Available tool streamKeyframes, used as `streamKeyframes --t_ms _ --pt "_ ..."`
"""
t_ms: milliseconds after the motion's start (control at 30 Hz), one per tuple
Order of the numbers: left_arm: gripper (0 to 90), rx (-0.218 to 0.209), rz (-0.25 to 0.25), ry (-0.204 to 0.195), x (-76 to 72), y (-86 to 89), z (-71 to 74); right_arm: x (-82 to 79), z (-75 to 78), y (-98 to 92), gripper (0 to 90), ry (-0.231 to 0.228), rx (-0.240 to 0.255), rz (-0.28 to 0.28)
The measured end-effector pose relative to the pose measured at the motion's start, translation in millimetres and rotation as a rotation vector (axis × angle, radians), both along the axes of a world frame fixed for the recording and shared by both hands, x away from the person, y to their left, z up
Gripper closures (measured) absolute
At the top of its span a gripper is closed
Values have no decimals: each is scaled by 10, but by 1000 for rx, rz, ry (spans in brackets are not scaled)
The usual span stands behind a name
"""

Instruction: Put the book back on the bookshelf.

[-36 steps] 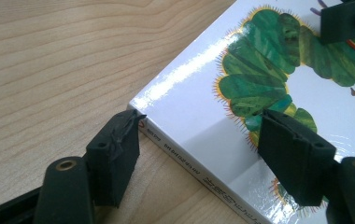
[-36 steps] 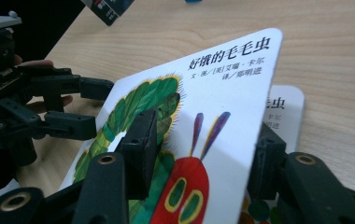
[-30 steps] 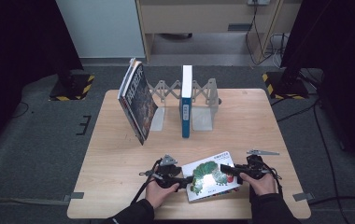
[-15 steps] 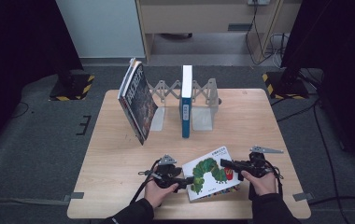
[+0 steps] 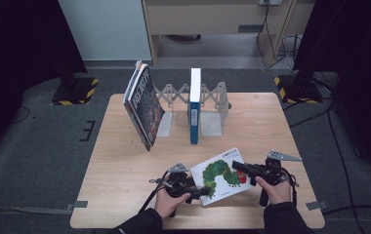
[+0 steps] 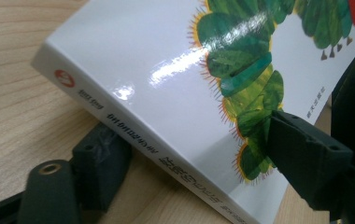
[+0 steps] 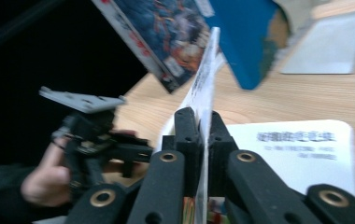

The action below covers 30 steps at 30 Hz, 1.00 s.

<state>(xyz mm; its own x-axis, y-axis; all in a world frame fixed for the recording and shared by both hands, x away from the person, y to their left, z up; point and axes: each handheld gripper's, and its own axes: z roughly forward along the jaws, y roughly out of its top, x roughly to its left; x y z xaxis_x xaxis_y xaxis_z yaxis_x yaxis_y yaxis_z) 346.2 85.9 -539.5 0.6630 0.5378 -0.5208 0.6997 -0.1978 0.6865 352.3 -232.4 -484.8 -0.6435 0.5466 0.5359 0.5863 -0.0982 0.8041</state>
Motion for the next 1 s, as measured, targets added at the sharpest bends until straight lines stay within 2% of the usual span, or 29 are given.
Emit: streamKeyframes --t_ms 33,67,100,167,233,267,367,500,600,667,700,733,800,900,1000 --pt "236 -8 6 7 6 3 -4 3 -10 2 839 -6 -15 -10" --pt "249 -8 11 10 9 6 -6 0 -14 12 795 -14 -56 -29" --pt "267 -12 21 14 12 10 -10 -1 -24 27 745 -21 -100 -39" --pt "312 -18 36 21 19 21 -19 -2 -76 67 647 -36 -218 -64" --pt "356 -28 47 30 30 36 -29 11 -134 101 574 -36 -296 -75" --pt "368 -32 47 35 34 41 -31 16 -156 114 538 -43 -322 -76" --pt "398 -27 52 33 41 42 -32 32 -218 156 452 -25 -389 -71" --pt "453 -42 64 39 40 53 -3 39 -257 163 444 9 -396 -73" --pt "463 -45 71 31 44 63 23 36 -263 159 441 17 -364 -77" --pt "475 -61 80 18 51 86 48 36 -266 161 437 4 -348 -75" --pt "492 -93 83 19 57 101 65 39 -262 160 445 0 -338 -72" --pt "509 -110 85 12 64 113 88 40 -260 176 419 2 -301 -51" --pt "531 -101 84 -7 68 125 132 34 -244 201 414 -18 -313 -62" --pt "550 -110 74 -19 66 139 150 39 -236 195 413 -32 -300 -57" --pt "540 -102 68 -32 60 123 150 39 -237 195 413 -34 -299 -58"
